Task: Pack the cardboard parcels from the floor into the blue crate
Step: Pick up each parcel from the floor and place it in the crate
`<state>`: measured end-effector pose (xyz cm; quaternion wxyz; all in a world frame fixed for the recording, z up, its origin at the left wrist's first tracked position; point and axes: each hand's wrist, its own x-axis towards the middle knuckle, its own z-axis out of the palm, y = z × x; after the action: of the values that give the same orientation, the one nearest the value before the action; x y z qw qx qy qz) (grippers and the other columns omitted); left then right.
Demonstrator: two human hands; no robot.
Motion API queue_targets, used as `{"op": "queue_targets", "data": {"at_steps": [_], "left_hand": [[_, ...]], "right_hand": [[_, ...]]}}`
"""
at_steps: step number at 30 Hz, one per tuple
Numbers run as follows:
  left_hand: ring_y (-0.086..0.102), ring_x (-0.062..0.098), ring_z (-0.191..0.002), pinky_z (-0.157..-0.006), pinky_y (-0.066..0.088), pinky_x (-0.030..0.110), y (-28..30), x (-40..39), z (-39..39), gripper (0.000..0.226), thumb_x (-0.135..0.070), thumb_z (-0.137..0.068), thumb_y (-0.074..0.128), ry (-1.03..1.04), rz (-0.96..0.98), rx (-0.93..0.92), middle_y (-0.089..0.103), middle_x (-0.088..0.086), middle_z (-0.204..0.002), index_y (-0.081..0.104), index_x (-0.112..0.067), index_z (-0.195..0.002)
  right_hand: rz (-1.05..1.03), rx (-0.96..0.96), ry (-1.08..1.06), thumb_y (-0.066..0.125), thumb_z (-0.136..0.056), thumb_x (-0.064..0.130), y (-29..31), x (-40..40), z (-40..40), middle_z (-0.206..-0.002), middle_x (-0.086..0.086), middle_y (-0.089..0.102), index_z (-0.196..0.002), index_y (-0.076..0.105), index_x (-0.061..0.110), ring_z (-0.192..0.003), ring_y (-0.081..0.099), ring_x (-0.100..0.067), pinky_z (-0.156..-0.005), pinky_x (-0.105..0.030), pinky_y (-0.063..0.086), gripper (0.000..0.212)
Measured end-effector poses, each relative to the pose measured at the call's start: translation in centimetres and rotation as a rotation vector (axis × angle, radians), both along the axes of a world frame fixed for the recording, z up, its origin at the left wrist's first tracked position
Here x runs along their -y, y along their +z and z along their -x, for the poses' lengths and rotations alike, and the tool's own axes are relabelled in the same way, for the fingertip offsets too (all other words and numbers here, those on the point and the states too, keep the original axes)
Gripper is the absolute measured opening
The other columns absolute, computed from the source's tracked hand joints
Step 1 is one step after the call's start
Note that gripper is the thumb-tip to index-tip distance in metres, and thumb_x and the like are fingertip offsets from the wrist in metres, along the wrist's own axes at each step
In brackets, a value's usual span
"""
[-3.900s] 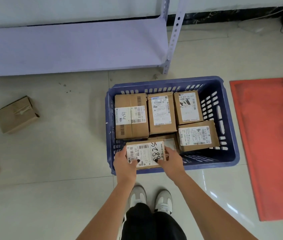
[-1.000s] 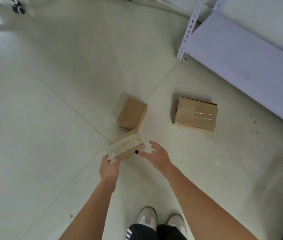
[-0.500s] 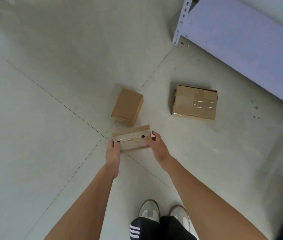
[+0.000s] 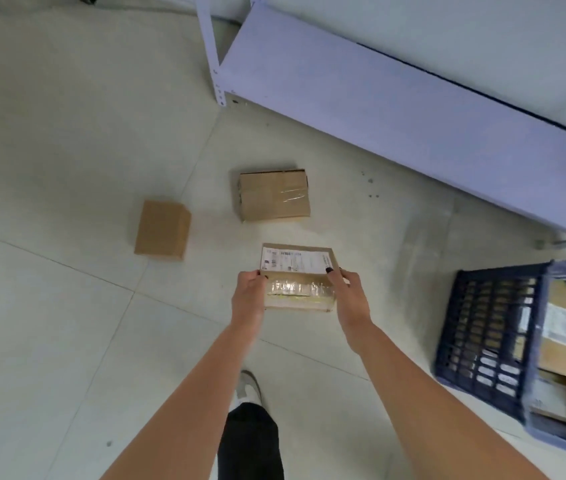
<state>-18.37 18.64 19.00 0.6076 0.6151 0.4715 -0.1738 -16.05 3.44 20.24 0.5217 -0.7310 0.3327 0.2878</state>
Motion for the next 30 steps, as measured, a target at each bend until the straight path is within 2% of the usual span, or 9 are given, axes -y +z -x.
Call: {"op": "queue_targets", "data": {"at_steps": [4,8,13,17,20,23,26,28,30], "left_hand": [[0.052,0.018,-0.089,-0.076,0.042,0.027,1.9,7.8,-0.7,0.01,-0.017,-0.091,0.049,-0.005,0.0,0.055,0.056,0.005,-0.1,0.047,-0.014,-0.1],[0.052,0.021,-0.106,-0.097,0.041,0.037,3.5,16.8,0.0,0.034,-0.015,-0.091,0.049,-0.105,0.006,0.098,0.055,0.008,-0.121,0.046,-0.015,-0.125],[0.046,0.015,-0.104,-0.089,0.033,0.022,4.7,27.4,0.7,0.052,-0.012,-0.089,0.049,-0.238,-0.048,0.122,0.041,0.004,-0.118,0.039,-0.023,-0.139],[0.05,0.018,-0.106,-0.069,0.04,0.002,5.8,34.6,1.5,0.049,0.0,-0.083,0.048,-0.347,-0.115,0.301,0.041,-0.008,-0.093,0.053,-0.029,-0.122],[0.05,0.007,-0.097,-0.074,0.039,0.007,6.8,39.7,2.0,0.056,-0.001,-0.082,0.05,-0.343,-0.116,0.315,0.039,-0.005,-0.101,0.049,-0.037,-0.126],[0.049,0.005,-0.095,-0.074,0.038,0.009,7.5,44.3,2.7,0.053,-0.002,-0.082,0.052,-0.347,-0.121,0.353,0.038,-0.007,-0.1,0.048,-0.045,-0.112],[0.05,0.004,-0.096,-0.078,0.039,0.013,7.9,48.3,3.6,0.05,-0.004,-0.083,0.054,-0.365,-0.129,0.335,0.041,-0.007,-0.108,0.047,-0.036,-0.122],[0.05,0.007,-0.101,-0.08,0.042,0.018,8.0,50.6,4.7,0.05,-0.004,-0.084,0.054,-0.379,-0.13,0.31,0.045,-0.007,-0.11,0.048,-0.035,-0.122],[0.052,0.006,-0.096,-0.073,0.042,0.013,8.0,52.7,6.1,0.05,-0.004,-0.084,0.053,-0.397,-0.131,0.289,0.05,-0.007,-0.11,0.048,-0.034,-0.124]], "right_hand": [[-0.008,0.059,-0.051,0.05,-0.091,0.036,1.6,8.1,-0.1,-0.093,0.013,0.052,-0.109,0.048,0.021,-0.082,0.048,0.001,-0.065,-0.017,0.034,0.023],[0.02,0.092,-0.122,0.053,-0.09,0.036,3.0,17.0,1.9,-0.091,0.013,0.054,-0.104,0.049,0.02,-0.081,0.048,0.002,-0.064,-0.016,0.035,0.021],[-0.011,0.114,-0.234,0.058,-0.087,0.034,4.4,26.7,4.4,-0.098,0.001,0.056,-0.108,0.048,0.019,-0.083,0.052,-0.01,-0.069,-0.022,0.041,0.028],[-0.025,0.163,-0.276,0.058,-0.088,0.029,5.5,33.3,5.0,-0.112,0.0,0.057,-0.132,0.04,0.026,-0.099,0.056,-0.014,-0.081,-0.025,0.047,0.048],[-0.044,0.189,-0.275,0.057,-0.089,0.027,6.2,37.9,5.6,-0.124,-0.003,0.054,-0.14,0.037,0.029,-0.111,0.054,-0.019,-0.08,-0.021,0.047,0.055],[-0.056,0.208,-0.323,0.058,-0.088,0.028,7.0,42.4,6.3,-0.116,-0.002,0.053,-0.141,0.035,0.031,-0.098,0.055,-0.013,-0.065,-0.011,0.038,0.058],[-0.055,0.215,-0.314,0.058,-0.089,0.027,7.5,46.7,7.2,-0.092,0.015,0.052,-0.141,0.034,0.031,-0.08,0.052,0.001,-0.056,-0.008,0.036,0.057],[-0.052,0.211,-0.289,0.057,-0.089,0.026,7.8,49.1,8.2,-0.09,0.02,0.051,-0.141,0.035,0.031,-0.078,0.051,0.006,-0.053,-0.007,0.038,0.057],[-0.062,0.21,-0.272,0.057,-0.089,0.023,7.9,51.2,9.4,-0.097,0.015,0.057,-0.14,0.038,0.029,-0.081,0.053,0.004,-0.056,-0.005,0.041,0.055]]}}
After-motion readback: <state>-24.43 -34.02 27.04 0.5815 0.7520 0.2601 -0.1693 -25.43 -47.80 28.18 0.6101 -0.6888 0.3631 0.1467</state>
